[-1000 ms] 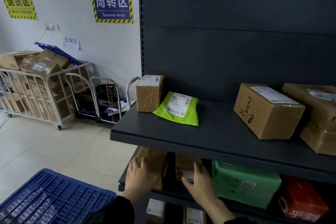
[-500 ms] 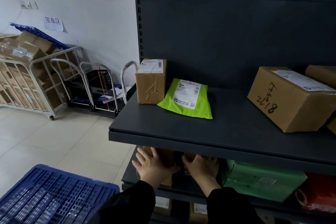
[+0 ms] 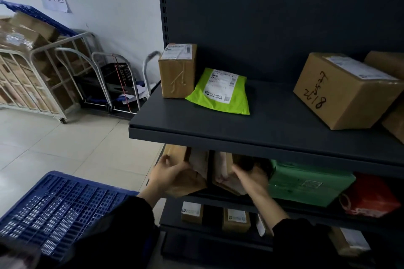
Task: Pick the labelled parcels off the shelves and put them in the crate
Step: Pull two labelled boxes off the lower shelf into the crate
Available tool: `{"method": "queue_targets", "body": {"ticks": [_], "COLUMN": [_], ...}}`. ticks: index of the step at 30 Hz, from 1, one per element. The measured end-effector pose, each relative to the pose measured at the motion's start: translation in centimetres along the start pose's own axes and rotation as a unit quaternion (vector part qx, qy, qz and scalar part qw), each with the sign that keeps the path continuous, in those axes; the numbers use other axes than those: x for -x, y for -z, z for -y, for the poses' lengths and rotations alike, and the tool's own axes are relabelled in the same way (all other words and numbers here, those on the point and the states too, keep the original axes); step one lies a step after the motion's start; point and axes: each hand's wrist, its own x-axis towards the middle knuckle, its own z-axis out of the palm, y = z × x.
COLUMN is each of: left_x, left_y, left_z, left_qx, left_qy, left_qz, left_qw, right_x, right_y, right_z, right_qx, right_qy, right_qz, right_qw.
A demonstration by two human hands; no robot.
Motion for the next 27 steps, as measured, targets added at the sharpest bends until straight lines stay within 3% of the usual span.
{"method": "queue_targets", "body": {"ticks": [2,5,11,16,20,23,25,27], "left_x": [1.0,1.6,2.7,2.9,2.4,3.0,3.1,3.4], "left_y": [0.8,1.4,1.7,2.2,2.4,2.2,1.4,0.4], "left_z": [1.1,2.8,3.9,4.8,4.7,3.7,3.0,2.0], "left_qx": [0.105,0.163,0.232,0.22,0.193,0.162,0.083,-0.07], "left_qy": [0.005,0.029,0.105,0.102,0.077,0.032,-0.017,-0.059], "left_qz": [0.032,0.069,0.105,0.107,0.082,0.048,0.004,-0.043], "left_qw": [0.994,0.984,0.961,0.964,0.975,0.985,0.996,0.995], "right_x": [1.3,2.0,1.0,0.3,1.3,2.1,2.7,2.9], "right_y": [0.6,1.0,-0.3,-0.8,-0.7,-1.0,-1.7,-2.8], "right_z": [0.0,-0.3,-2.7,-4.4,-3.6,-2.1,-0.5,0.8], "right_qx": [-0.086,-0.151,-0.182,-0.159,-0.067,0.096,0.197,0.298], "right_qy": [-0.03,-0.047,-0.098,-0.09,-0.012,0.1,0.154,0.155], "right_qz": [0.03,0.07,0.101,0.075,0.038,-0.027,-0.054,-0.052], "right_qw": [0.995,0.985,0.973,0.98,0.997,0.99,0.967,0.94]}}
